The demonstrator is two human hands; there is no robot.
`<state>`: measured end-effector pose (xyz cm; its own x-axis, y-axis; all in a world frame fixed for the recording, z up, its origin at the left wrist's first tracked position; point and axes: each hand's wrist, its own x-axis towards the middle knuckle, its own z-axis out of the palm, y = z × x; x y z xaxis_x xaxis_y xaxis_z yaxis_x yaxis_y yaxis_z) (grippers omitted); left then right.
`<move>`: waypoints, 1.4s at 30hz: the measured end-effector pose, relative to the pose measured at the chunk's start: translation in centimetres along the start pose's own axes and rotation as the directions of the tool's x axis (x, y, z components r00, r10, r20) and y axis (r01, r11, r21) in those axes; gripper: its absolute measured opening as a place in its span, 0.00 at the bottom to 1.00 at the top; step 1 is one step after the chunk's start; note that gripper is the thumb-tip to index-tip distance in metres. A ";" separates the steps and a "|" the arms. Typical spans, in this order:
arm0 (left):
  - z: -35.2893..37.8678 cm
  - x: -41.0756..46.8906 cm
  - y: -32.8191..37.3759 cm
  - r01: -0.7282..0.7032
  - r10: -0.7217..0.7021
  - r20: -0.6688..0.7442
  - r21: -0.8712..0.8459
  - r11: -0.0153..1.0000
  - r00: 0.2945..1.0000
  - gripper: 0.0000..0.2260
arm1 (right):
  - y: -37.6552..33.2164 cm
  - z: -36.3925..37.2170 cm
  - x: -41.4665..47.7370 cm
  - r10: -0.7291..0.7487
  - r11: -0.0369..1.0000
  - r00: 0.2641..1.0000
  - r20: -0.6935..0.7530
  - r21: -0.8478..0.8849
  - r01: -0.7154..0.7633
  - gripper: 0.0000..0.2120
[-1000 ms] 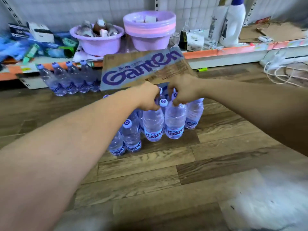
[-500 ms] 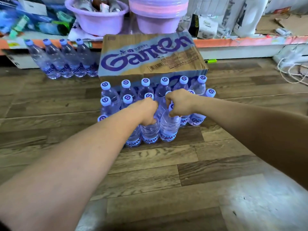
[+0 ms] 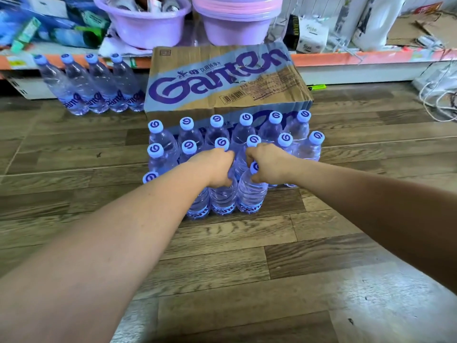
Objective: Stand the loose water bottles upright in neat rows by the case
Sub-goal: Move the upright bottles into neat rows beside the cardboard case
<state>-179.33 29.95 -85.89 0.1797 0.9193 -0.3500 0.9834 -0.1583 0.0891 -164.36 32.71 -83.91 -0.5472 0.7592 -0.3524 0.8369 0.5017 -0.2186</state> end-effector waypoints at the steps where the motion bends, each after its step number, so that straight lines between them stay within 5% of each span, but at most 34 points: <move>1: 0.0 0.0 0.0 0.007 -0.007 0.011 0.008 1.000 1.000 0.17 | 0.1 0.0 0.0 -0.005 1.000 1.000 0.013 -0.019 0.005 0.16; 6: -2.0 -0.3 -0.5 0.041 -0.036 0.122 -0.042 0.998 0.992 0.25 | 0.3 -1.0 0.6 -0.024 0.989 0.988 0.151 -0.141 0.045 0.25; 11: -9.3 -1.6 -3.9 0.110 -0.115 -0.022 -0.141 0.984 0.993 0.21 | -0.8 -6.3 1.4 -0.111 0.982 0.988 0.107 -0.140 0.126 0.27; 17: -12.3 -3.5 -18.9 0.318 -0.338 -0.163 -0.138 0.938 0.927 0.17 | -6.2 -11.2 8.7 -0.150 0.986 0.988 -0.030 -0.076 0.147 0.22; 23: -10.2 -3.9 -34.0 0.458 -0.472 -0.134 -0.126 0.880 0.871 0.16 | -15.1 -10.6 19.4 -0.121 0.992 0.987 -0.109 -0.048 0.116 0.22; 34: -8.6 2.7 -53.6 0.445 -0.479 -0.275 -0.180 0.877 0.833 0.22 | -25.9 -9.2 38.0 -0.069 0.988 0.983 -0.172 -0.148 0.044 0.24; 38: -8.7 5.6 -54.8 0.372 -0.443 -0.406 -0.245 0.895 0.799 0.22 | -26.6 -9.5 41.9 -0.034 0.987 0.966 -0.258 -0.162 -0.009 0.24; 42: -8.6 9.3 -53.7 0.251 -0.311 -0.389 -0.198 0.948 0.867 0.24 | -26.6 -9.1 45.0 -0.045 0.970 0.963 -0.265 -0.244 -0.022 0.24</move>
<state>-230.74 50.10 -85.95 -0.1603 0.9866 0.0318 0.9716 0.1520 0.1811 -211.37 57.25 -85.68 -0.5674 0.8187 -0.0887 0.8209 0.5708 0.0178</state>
